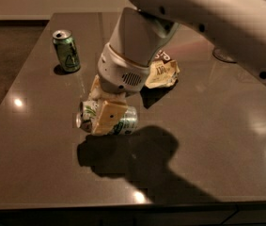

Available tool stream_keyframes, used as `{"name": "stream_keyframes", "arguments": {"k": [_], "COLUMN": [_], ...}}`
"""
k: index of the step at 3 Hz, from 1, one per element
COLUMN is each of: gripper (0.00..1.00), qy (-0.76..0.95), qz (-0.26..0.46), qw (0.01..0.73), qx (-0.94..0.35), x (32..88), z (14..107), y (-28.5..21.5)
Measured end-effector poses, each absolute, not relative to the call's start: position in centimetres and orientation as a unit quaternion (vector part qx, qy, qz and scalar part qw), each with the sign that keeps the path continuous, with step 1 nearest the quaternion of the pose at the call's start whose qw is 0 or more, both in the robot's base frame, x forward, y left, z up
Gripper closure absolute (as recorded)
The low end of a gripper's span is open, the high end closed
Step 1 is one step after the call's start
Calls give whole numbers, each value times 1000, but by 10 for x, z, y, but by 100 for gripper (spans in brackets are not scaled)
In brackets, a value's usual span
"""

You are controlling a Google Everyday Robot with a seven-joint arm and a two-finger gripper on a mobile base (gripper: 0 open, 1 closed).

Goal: Place 7up can upright

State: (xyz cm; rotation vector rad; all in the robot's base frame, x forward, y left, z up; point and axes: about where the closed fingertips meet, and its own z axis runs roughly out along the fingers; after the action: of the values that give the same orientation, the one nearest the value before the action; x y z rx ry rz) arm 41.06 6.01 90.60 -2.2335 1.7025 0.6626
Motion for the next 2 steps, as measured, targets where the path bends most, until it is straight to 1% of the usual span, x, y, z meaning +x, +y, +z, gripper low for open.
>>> {"name": "stream_keyframes", "arguments": {"k": [2], "gripper": [100], "qy": [595], "qz": [371], "qw": [236], "qx": [-673], "x": [425], "z": [930], "y": [44]}}
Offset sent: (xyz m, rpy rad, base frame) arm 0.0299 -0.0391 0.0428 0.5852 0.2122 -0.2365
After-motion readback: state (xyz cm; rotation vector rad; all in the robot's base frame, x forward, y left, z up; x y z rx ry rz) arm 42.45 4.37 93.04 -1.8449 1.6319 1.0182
